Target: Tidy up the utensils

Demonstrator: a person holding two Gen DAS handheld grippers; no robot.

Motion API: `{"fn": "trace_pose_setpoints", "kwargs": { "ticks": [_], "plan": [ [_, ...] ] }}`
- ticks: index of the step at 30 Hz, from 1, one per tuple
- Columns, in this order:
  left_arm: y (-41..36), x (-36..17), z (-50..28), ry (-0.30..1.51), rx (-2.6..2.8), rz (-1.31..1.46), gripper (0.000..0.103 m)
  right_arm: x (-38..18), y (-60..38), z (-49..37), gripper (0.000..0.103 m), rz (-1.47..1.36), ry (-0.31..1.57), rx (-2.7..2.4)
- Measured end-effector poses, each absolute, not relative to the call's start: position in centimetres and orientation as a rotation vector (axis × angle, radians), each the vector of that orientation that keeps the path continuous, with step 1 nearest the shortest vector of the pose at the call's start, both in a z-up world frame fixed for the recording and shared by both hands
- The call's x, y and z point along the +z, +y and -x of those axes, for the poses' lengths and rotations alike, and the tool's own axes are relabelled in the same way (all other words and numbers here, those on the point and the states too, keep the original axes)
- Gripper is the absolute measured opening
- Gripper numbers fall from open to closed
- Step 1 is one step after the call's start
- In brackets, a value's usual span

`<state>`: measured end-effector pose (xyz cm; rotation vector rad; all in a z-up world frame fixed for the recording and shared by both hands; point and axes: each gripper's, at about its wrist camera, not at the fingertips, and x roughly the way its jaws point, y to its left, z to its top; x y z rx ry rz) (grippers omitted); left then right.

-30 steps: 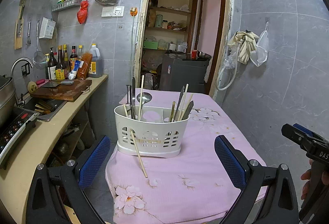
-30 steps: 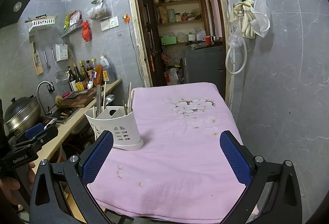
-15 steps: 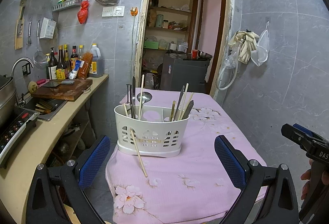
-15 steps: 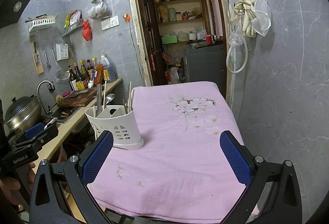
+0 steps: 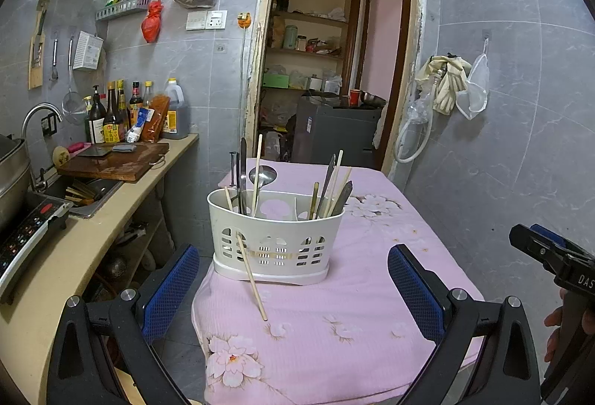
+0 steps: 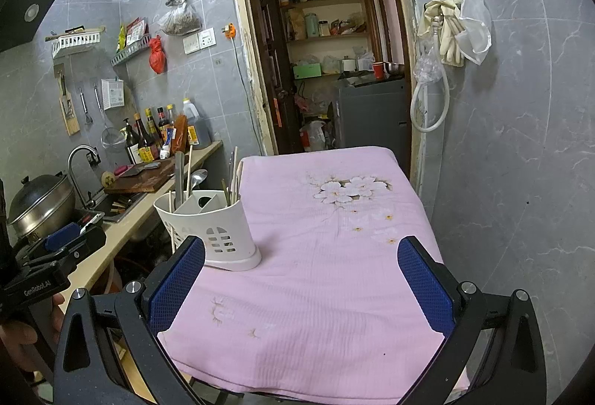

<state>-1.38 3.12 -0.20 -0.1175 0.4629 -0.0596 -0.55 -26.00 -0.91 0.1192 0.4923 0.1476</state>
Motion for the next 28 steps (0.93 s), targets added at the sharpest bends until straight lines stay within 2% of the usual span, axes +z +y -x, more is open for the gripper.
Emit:
{"fn": "trace_pose_setpoints", "kwargs": {
  "ticks": [28],
  "plan": [
    [2.4, -1.0, 1.0, 0.487, -0.019, 0.085, 0.102, -1.4, -25.8, 0.2, 0.102, -0.101, 0.511, 0.158]
  ]
}}
